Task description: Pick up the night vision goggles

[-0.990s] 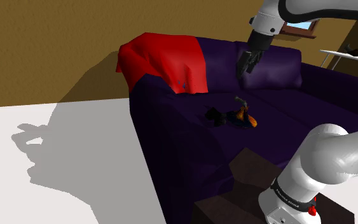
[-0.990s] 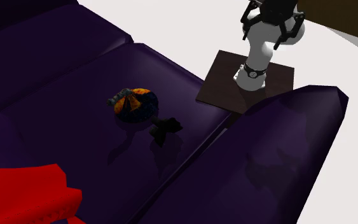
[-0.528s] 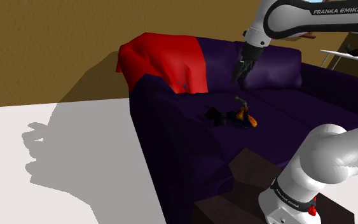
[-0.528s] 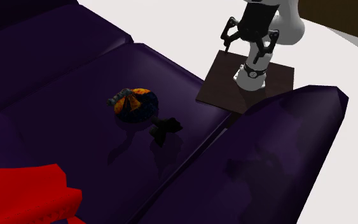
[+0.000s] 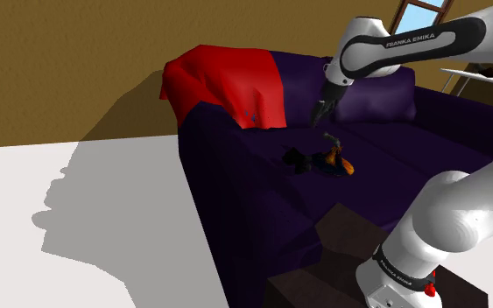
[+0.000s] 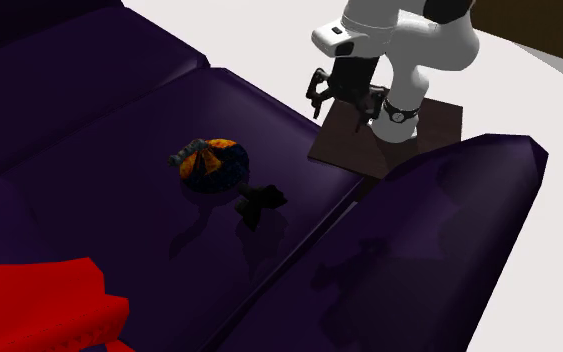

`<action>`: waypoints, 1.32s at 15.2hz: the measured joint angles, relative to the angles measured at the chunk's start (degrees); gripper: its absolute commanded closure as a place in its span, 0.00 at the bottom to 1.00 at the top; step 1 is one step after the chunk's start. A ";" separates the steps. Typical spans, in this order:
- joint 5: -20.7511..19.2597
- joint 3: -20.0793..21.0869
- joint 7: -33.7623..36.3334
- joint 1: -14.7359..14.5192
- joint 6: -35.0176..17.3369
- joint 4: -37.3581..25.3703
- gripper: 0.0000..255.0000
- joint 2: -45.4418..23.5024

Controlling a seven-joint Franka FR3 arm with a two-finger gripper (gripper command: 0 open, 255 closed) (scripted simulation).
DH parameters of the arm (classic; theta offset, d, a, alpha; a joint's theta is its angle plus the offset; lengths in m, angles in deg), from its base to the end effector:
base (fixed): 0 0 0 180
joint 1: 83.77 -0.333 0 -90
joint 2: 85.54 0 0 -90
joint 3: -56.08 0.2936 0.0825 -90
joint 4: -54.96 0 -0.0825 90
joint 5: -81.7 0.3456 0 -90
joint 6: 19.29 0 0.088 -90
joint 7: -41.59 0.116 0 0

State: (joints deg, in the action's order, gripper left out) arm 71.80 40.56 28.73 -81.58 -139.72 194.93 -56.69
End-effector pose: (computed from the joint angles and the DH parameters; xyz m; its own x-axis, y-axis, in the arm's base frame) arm 0.3684 -0.1338 0.4744 0.9901 0.0187 0.1389 0.0100 -0.9979 0.0634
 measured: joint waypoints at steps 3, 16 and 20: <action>0.96 -2.75 -2.69 -0.29 -4.92 -1.05 0.00 -5.84; 18.72 -11.65 -23.53 -0.04 -20.35 -12.41 0.00 -35.12; 26.41 -10.24 -30.42 3.11 -21.91 -18.39 0.00 -44.46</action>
State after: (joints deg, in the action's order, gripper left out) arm 98.21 30.32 -1.69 -78.47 -161.64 176.54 -101.15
